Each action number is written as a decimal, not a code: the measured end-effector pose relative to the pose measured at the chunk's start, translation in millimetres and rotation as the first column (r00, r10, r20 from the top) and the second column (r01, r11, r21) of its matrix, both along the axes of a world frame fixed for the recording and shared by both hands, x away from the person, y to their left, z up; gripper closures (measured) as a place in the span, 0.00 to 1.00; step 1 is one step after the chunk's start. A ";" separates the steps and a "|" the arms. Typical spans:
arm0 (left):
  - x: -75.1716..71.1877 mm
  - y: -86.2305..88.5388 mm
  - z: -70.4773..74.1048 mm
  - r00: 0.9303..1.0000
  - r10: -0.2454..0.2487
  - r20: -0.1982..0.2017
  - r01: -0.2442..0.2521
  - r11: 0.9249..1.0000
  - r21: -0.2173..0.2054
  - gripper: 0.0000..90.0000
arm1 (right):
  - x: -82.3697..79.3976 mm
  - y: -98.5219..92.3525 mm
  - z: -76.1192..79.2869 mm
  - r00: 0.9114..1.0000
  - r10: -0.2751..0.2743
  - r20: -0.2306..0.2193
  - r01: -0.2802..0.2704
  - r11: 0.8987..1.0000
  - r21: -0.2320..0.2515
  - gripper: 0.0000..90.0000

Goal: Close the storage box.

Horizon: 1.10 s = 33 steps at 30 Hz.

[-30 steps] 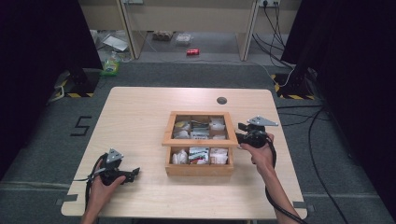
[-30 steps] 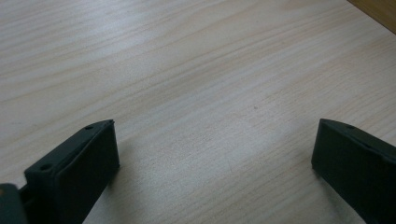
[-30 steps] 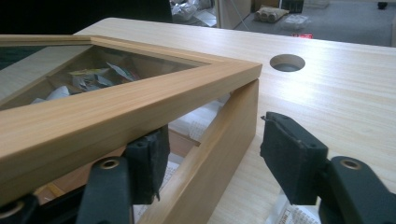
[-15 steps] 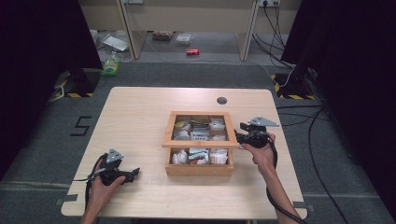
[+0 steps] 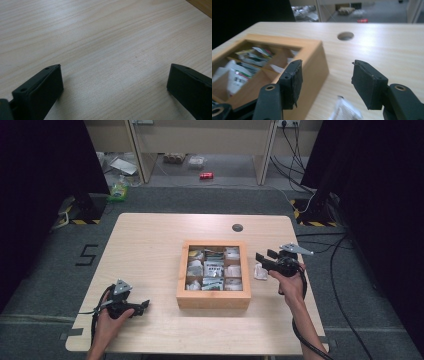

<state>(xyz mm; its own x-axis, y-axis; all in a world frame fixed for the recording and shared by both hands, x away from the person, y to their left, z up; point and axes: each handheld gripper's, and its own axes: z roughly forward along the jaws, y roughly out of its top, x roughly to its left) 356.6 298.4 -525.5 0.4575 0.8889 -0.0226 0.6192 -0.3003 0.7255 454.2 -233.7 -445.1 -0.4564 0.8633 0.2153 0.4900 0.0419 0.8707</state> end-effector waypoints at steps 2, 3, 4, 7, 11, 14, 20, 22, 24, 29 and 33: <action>0.0 0.0 0.0 1.000 0.000 0.000 0.000 1.000 -0.001 0.00 | 2.1 -4.2 -4.6 0.999 -0.018 -0.031 0.018 1.000 0.004 0.45; 0.1 0.0 0.0 1.000 0.001 0.000 -0.001 1.000 -0.001 0.00 | 2.6 -5.6 -6.5 0.999 -0.027 -0.045 0.028 1.000 0.004 0.45; 0.1 0.0 0.0 1.000 0.000 0.000 0.000 1.000 -0.001 0.00 | 3.5 -7.4 -8.3 0.998 -0.030 -0.052 0.029 1.000 -0.004 0.44; 0.1 0.0 0.0 1.000 0.000 0.000 0.000 1.000 -0.001 0.00 | 5.7 -12.3 -13.1 0.997 -0.037 -0.072 0.035 0.999 -0.029 0.42; 0.1 0.1 0.0 1.000 0.000 -0.001 0.000 1.000 0.000 0.00 | 7.2 -20.0 -17.5 0.993 -0.063 -0.103 0.062 0.998 -0.018 0.39; 0.1 0.0 0.0 1.000 0.000 0.000 0.000 1.000 -0.001 0.00 | 7.8 -26.5 -20.9 0.991 -0.086 -0.105 0.079 0.995 -0.062 0.39; 0.1 0.0 0.0 1.000 0.000 0.000 0.000 1.000 -0.001 0.00 | 9.5 -43.9 -30.6 0.981 -0.143 -0.129 0.129 0.986 -0.108 0.38; 0.1 0.0 0.0 1.000 0.000 0.000 0.000 1.000 -0.001 0.00 | 9.8 -49.0 -33.8 0.978 -0.160 -0.134 0.146 0.983 -0.111 0.38; 0.1 0.0 0.0 1.000 0.000 0.000 0.000 1.000 -0.001 0.00 | 10.0 -53.2 -36.2 0.976 -0.168 -0.137 0.153 0.982 -0.114 0.38; 0.1 0.1 0.0 1.000 0.000 -0.001 0.000 1.000 0.000 0.00 | 10.1 -56.5 -40.8 0.972 -0.181 -0.153 0.162 0.979 -0.124 0.37; 0.1 0.0 0.0 1.000 0.000 0.000 0.000 1.000 -0.001 0.00 | 10.9 -57.2 -44.0 0.973 -0.175 -0.151 0.155 0.978 -0.138 0.35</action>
